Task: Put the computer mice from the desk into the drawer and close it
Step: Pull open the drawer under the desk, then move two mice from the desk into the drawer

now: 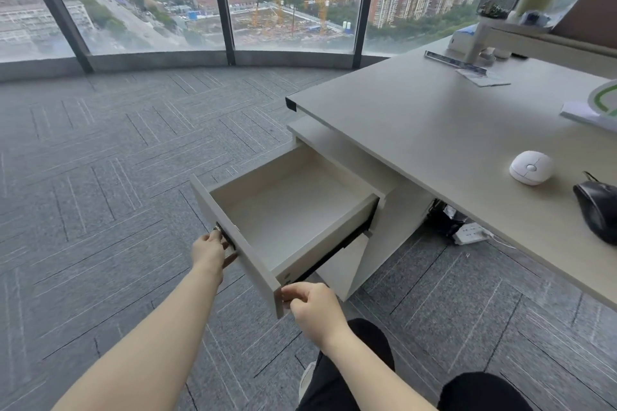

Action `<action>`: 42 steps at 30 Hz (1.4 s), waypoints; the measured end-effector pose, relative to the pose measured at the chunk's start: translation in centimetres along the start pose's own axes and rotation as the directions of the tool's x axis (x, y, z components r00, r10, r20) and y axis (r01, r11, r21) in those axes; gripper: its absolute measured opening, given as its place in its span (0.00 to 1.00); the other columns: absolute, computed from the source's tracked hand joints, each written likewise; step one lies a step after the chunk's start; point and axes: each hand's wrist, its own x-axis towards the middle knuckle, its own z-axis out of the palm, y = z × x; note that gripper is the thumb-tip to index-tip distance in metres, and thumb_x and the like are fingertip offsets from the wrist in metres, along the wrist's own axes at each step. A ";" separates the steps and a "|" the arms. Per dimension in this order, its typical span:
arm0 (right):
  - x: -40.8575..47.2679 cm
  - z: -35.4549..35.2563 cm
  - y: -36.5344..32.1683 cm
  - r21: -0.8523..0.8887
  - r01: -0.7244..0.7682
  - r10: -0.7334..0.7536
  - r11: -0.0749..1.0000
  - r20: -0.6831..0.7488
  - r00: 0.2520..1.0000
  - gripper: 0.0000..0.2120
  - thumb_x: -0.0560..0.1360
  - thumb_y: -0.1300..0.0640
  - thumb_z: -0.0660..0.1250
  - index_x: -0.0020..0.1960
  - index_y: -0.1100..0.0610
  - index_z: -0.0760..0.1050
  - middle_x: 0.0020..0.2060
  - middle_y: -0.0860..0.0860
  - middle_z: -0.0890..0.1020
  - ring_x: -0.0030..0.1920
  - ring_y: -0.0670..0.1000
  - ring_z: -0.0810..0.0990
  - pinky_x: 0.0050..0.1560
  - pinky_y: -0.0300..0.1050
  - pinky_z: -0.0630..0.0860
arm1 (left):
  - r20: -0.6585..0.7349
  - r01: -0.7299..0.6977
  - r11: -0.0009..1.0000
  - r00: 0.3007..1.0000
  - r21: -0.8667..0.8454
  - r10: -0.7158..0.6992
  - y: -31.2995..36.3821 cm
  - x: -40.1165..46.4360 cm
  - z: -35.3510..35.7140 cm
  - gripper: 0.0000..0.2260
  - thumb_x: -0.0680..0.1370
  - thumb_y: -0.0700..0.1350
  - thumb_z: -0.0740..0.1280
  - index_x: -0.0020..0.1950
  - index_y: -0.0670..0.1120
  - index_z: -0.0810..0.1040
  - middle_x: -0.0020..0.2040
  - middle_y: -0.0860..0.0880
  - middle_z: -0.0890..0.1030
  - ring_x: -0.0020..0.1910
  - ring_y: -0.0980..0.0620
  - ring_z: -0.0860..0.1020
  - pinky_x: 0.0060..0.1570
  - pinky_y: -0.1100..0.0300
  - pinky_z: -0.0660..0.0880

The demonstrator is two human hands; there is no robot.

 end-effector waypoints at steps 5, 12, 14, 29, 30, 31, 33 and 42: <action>-1.1 2.5 -0.4 -0.001 0.004 -0.004 1.000 0.090 0.996 0.23 0.70 0.60 0.57 0.59 0.49 0.82 0.54 0.46 0.85 0.52 0.46 0.84 0.55 0.48 0.82 | -0.027 -0.010 1.000 1.000 -0.001 0.010 0.0 -0.1 -3.1 0.11 0.81 0.45 0.59 0.58 0.40 0.74 0.59 0.41 0.79 0.53 0.45 0.79 0.37 0.52 0.79; -2.5 -0.4 -1.9 0.009 0.083 -0.083 0.996 -0.025 0.996 0.19 0.77 0.61 0.59 0.64 0.52 0.78 0.54 0.47 0.83 0.47 0.43 0.80 0.42 0.31 0.76 | -0.221 -0.161 0.905 0.939 0.394 0.264 2.5 -4.2 -2.6 0.13 0.78 0.44 0.55 0.56 0.38 0.73 0.52 0.39 0.77 0.44 0.42 0.74 0.41 0.51 0.69; -3.0 -3.9 -2.6 0.050 0.144 -0.134 0.988 -0.174 0.976 0.17 0.77 0.61 0.59 0.63 0.54 0.78 0.50 0.47 0.84 0.42 0.43 0.81 0.40 0.34 0.77 | -0.107 -0.423 0.786 0.848 0.451 0.519 4.6 -7.6 -0.4 0.15 0.79 0.44 0.54 0.60 0.40 0.73 0.56 0.39 0.77 0.48 0.42 0.74 0.45 0.49 0.70; -8.7 -36.8 4.7 -0.232 -0.220 -0.133 0.948 -0.913 0.386 0.29 0.73 0.54 0.70 0.72 0.51 0.67 0.68 0.59 0.70 0.67 0.60 0.67 0.68 0.51 0.65 | 0.863 -0.900 0.387 0.350 0.201 0.365 0.7 -29.4 34.5 0.25 0.75 0.47 0.65 0.71 0.50 0.66 0.69 0.46 0.70 0.65 0.46 0.72 0.61 0.54 0.70; -8.2 -37.6 5.3 -0.235 -0.280 -0.091 0.931 -0.890 0.446 0.32 0.73 0.50 0.70 0.74 0.49 0.63 0.72 0.59 0.66 0.70 0.62 0.65 0.69 0.54 0.65 | 0.873 -0.898 0.379 0.357 0.223 0.333 0.1 -29.9 36.1 0.27 0.75 0.48 0.65 0.73 0.50 0.64 0.71 0.46 0.67 0.68 0.46 0.70 0.63 0.54 0.69; -7.8 -38.3 5.8 -0.235 -0.309 -0.055 0.922 -0.866 0.496 0.34 0.73 0.47 0.70 0.75 0.46 0.60 0.74 0.59 0.62 0.72 0.62 0.63 0.70 0.55 0.64 | 0.879 -0.897 0.368 0.365 0.245 0.305 -0.6 -30.2 37.6 0.28 0.75 0.49 0.65 0.74 0.51 0.62 0.73 0.45 0.65 0.70 0.45 0.68 0.64 0.53 0.68; -6.8 -39.1 6.6 -0.206 -0.291 -0.007 0.934 -0.827 0.562 0.34 0.74 0.45 0.68 0.76 0.43 0.57 0.77 0.58 0.57 0.74 0.61 0.60 0.71 0.55 0.64 | 0.886 -0.907 0.300 0.379 0.297 0.267 -1.7 -30.2 40.2 0.31 0.74 0.52 0.64 0.76 0.53 0.59 0.76 0.44 0.62 0.72 0.43 0.65 0.67 0.49 0.67; -6.0 -39.1 8.0 -0.073 -0.076 -0.025 0.994 -0.864 0.504 0.25 0.73 0.59 0.68 0.69 0.49 0.73 0.71 0.57 0.68 0.70 0.58 0.69 0.70 0.48 0.67 | 0.855 -0.925 -0.021 0.340 0.378 0.392 -3.3 -29.1 43.9 0.25 0.75 0.55 0.62 0.71 0.54 0.66 0.65 0.44 0.74 0.65 0.41 0.70 0.61 0.52 0.66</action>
